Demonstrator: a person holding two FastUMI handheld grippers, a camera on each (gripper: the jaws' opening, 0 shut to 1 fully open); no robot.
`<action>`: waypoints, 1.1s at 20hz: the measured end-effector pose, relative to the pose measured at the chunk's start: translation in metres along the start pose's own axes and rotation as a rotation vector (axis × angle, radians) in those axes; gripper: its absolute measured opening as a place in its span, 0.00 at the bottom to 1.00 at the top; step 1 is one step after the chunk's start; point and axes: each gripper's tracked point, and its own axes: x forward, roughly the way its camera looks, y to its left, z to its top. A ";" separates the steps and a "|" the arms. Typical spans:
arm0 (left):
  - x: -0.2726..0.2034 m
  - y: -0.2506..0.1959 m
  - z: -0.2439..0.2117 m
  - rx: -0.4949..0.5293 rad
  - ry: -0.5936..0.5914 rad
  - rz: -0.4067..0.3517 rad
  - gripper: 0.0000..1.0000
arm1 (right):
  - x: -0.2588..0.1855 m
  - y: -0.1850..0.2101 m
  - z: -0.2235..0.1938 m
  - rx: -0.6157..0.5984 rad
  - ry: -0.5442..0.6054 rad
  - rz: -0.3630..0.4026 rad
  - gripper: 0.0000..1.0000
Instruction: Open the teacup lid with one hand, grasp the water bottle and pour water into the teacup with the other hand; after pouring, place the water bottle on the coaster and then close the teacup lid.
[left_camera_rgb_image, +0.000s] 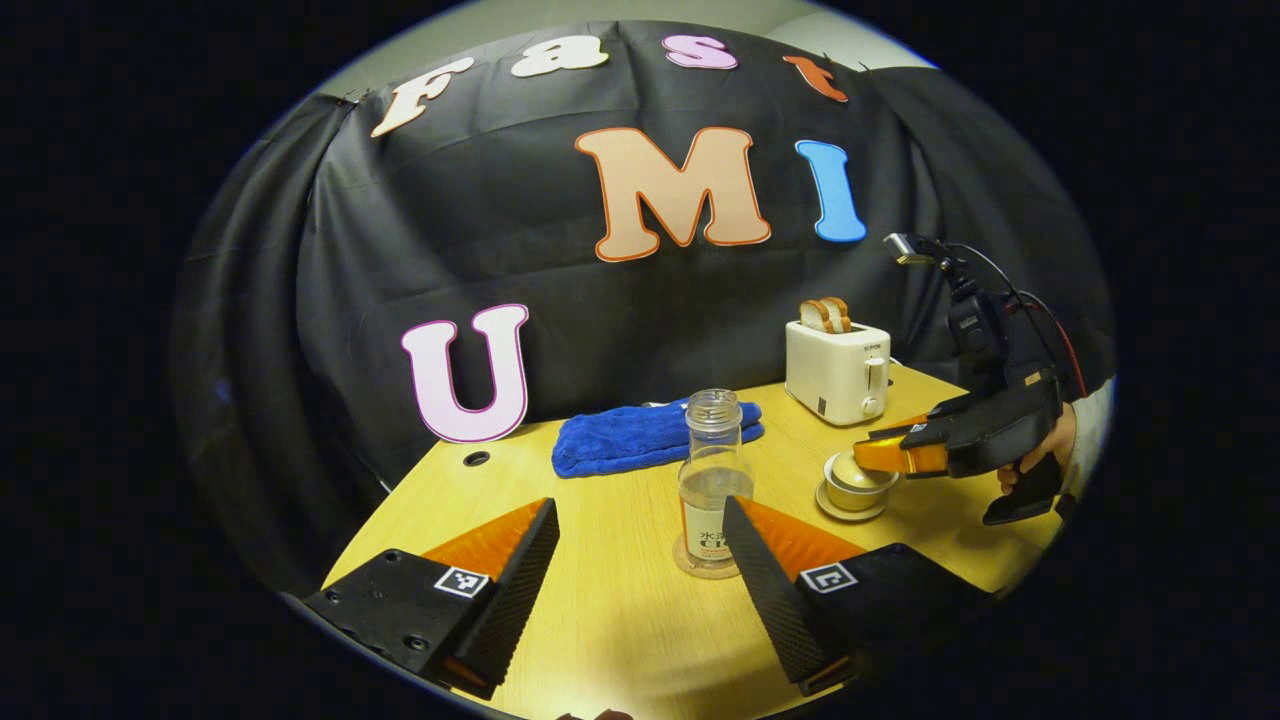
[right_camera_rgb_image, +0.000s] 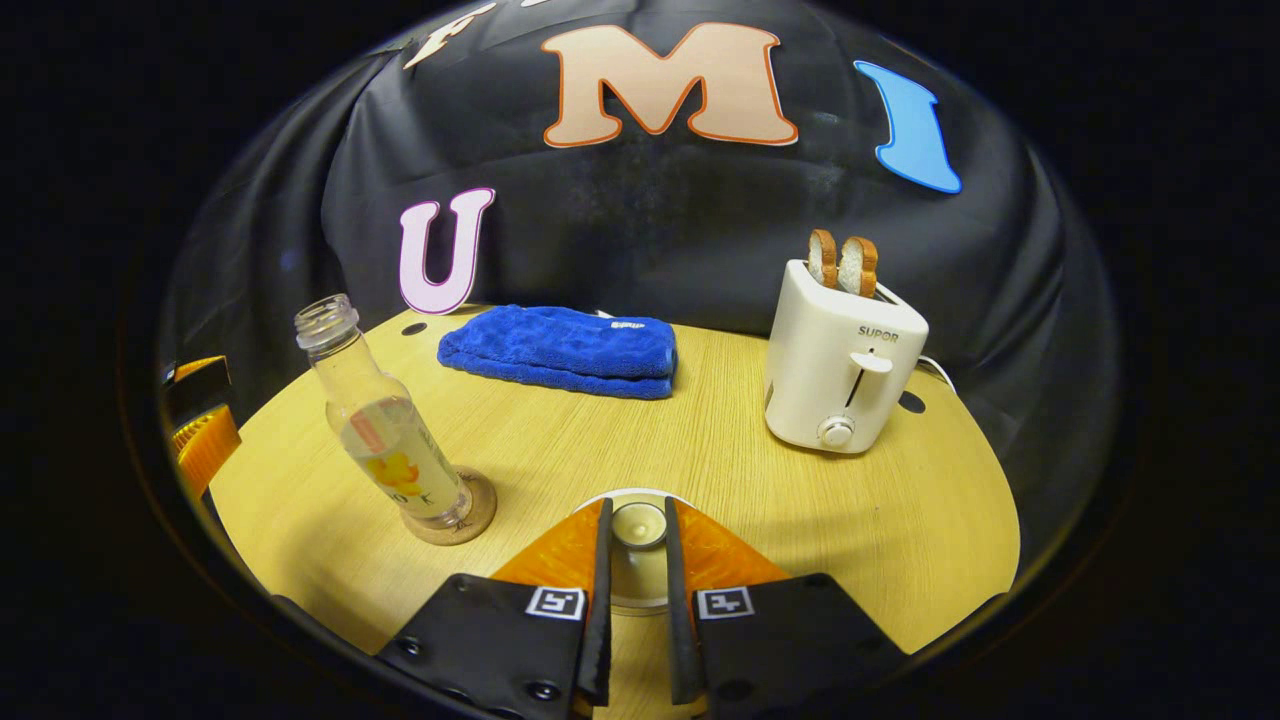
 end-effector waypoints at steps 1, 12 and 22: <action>0.000 0.000 0.001 0.004 -0.002 0.002 0.96 | 0.001 0.001 -0.002 0.000 0.000 0.000 0.26; -0.007 0.005 0.014 0.039 -0.031 0.007 0.96 | 0.001 0.005 -0.007 0.025 0.000 0.007 0.36; 0.012 0.020 0.061 -0.025 -0.128 0.010 0.96 | -0.082 0.021 0.088 0.028 -0.268 -0.022 0.95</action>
